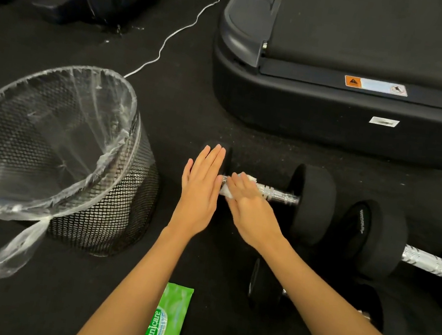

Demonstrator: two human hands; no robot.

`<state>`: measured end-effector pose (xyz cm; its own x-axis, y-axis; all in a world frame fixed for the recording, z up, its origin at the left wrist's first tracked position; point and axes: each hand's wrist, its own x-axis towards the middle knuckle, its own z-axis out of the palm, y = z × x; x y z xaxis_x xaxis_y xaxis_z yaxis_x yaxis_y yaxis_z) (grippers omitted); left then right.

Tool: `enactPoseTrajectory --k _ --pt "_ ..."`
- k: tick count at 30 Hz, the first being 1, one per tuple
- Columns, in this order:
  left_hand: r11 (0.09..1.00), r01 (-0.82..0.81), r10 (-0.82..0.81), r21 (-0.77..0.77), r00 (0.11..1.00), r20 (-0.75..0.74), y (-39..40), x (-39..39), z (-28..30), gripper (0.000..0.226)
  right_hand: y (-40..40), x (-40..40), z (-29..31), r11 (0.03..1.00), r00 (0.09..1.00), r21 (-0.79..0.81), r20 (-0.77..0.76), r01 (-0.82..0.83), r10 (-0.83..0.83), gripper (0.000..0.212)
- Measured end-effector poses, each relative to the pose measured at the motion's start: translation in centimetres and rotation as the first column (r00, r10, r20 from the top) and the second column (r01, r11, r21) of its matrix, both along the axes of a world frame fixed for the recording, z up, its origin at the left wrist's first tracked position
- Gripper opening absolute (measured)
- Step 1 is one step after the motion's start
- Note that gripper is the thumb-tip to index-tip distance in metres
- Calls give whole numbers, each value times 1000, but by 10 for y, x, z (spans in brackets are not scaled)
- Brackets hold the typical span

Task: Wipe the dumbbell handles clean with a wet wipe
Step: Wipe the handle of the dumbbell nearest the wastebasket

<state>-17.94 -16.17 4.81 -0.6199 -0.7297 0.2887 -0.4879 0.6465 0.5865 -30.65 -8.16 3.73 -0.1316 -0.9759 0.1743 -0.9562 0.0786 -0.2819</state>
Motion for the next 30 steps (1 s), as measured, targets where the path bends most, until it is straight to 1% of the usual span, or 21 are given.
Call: enactPoseTrajectory --k 1,3,6,8,10,11,14,16,18,20,24,27,29,30 --pt "1000 4 -4 -1 1000 0 0 0 0 50 6 -3 1 1000 1000 -18 2 -7 7 45" --pt "1000 3 -3 -5 1000 5 0 0 1 50 7 -9 2 999 999 -23 28 30 -29 44" --pt "1000 -10 11 -20 1000 29 2 -1 0 51 -13 -9 -1 997 997 9 -35 74 -74 47" --pt "1000 -6 7 -27 999 34 2 0 -1 50 -22 -3 -2 998 996 44 -79 40 -36 50" --pt "999 -2 3 -34 1000 31 2 1 -2 51 -17 -2 -3 997 991 76 -130 -11 21 52" --pt "999 -1 2 -37 1000 30 2 1 -2 51 -11 -2 -5 997 991 77 -131 -16 26 52" --pt "999 -1 2 -51 999 33 3 2 -3 52 9 -4 -11 998 991 41 -130 43 -37 52" --pt "998 -4 7 -67 999 38 2 1 -5 53 9 0 -14 991 985 59 -131 118 -109 52" --pt "998 1 2 -68 999 45 2 1 -5 53 -1 5 -15 980 979 67 -99 187 -180 56" --pt "998 4 -2 -62 999 42 1 1 -5 52 -7 5 -13 989 987 40 -81 144 -140 55" --pt "995 -5 11 -98 998 63 2 1 -5 52 6 -11 -6 1000 999 12 -22 -28 29 49" --pt "982 -44 66 -184 991 113 3 0 -7 54 12 -13 -7 1000 998 -31 -59 -2 0 47" --pt "966 -64 105 -252 983 152 4 -2 -9 58 5 -8 -8 999 997 -12 -74 34 -35 48" --pt "961 -66 114 -270 980 163 4 -3 -8 60 1 -4 -9 1000 997 8 -71 28 -27 49"
